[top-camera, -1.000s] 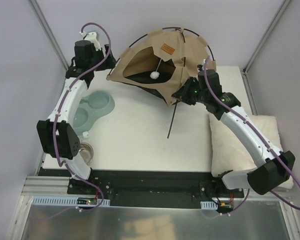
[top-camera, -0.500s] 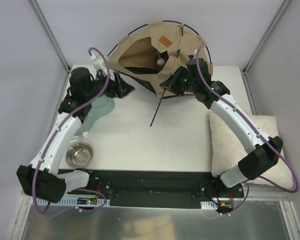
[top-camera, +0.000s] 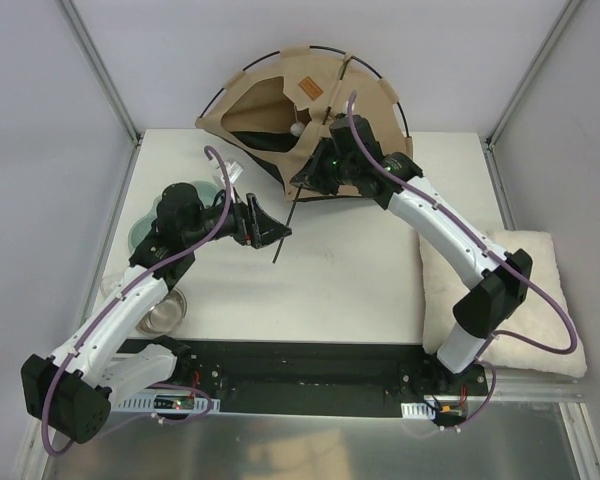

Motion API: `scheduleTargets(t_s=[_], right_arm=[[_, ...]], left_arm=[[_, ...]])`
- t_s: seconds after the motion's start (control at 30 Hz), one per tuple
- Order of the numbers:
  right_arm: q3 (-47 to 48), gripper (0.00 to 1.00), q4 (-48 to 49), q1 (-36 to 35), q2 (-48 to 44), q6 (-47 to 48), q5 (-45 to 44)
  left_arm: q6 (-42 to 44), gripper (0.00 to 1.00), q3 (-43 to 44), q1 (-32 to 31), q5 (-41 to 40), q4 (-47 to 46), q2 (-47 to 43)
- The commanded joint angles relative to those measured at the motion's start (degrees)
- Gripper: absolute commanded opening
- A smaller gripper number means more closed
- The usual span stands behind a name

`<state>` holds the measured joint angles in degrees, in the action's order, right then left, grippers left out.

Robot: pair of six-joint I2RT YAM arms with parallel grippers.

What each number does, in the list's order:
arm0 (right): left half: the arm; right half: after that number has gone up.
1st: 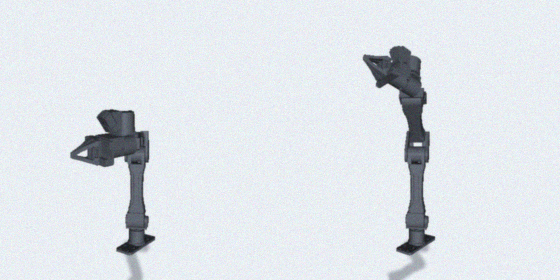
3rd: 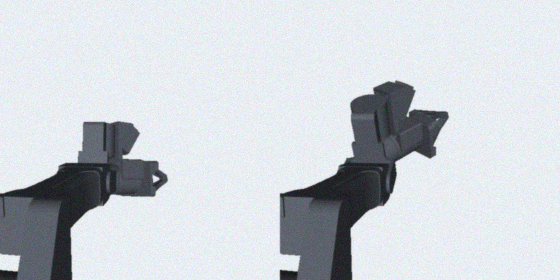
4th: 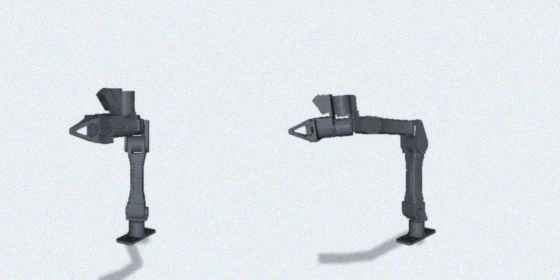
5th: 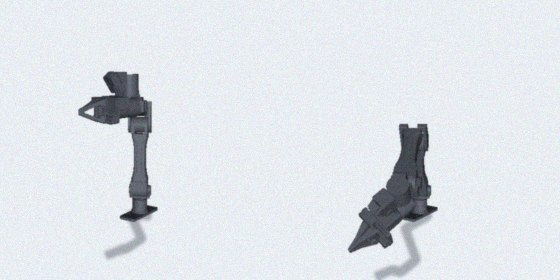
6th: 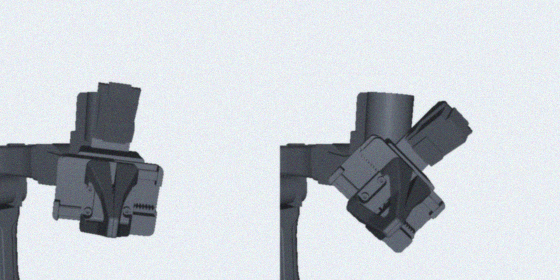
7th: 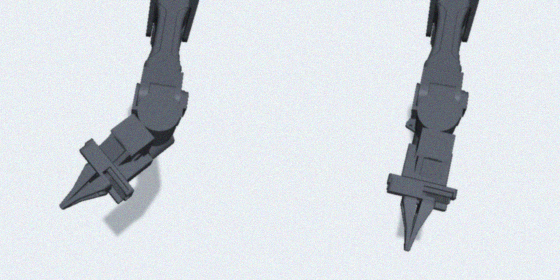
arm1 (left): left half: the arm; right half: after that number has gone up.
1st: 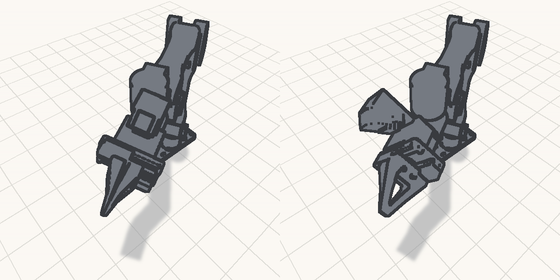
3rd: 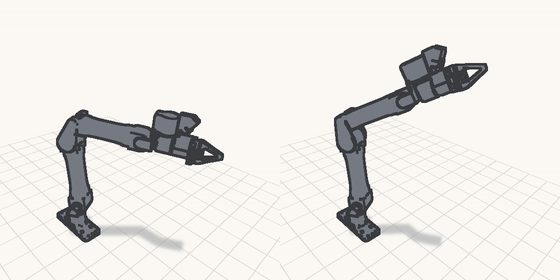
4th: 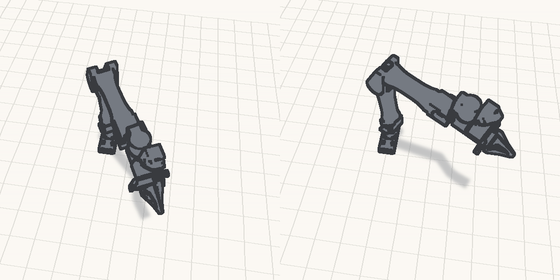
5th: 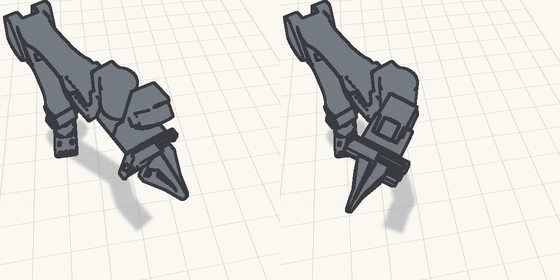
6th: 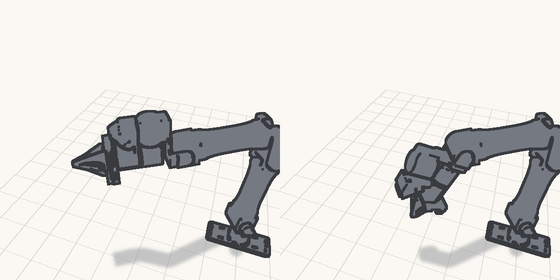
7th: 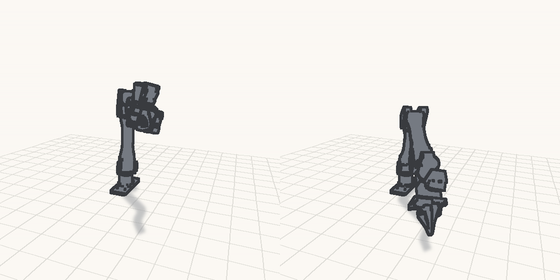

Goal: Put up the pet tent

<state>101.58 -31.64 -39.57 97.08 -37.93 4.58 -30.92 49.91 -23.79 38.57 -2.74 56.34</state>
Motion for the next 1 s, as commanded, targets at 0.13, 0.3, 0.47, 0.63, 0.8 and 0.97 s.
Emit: scheduleTargets(t_s=[0.13,0.3,0.47,0.63,0.8,0.97], right_arm=[[3.4,0.0,0.0,-0.4,2.2,-1.1,-6.4],[2.9,0.0,0.2,-0.4,2.2,-1.7,-6.5],[0.4,0.14,1.9,-0.5,1.4,-0.9,-2.3],[-6.8,0.48,7.2,-2.4,-3.7,1.0,0.4],[-13.0,0.48,9.5,-6.6,-8.1,1.3,-1.7],[-18.6,0.42,14.0,-11.0,-11.6,1.5,-6.8]], left_arm=[[0.2,0.74,-4.4,-1.0,-5.7,1.4,-1.6],[2.0,0.3,-3.9,-1.2,-3.2,2.6,0.3],[2.1,0.0,-1.7,-1.3,-1.4,2.6,1.5],[2.2,0.0,0.1,-1.3,-4.5,2.6,0.4],[1.8,0.0,1.8,-1.3,-6.9,2.6,0.4],[1.7,0.0,2.3,-1.3,-7.8,2.5,0.5]])
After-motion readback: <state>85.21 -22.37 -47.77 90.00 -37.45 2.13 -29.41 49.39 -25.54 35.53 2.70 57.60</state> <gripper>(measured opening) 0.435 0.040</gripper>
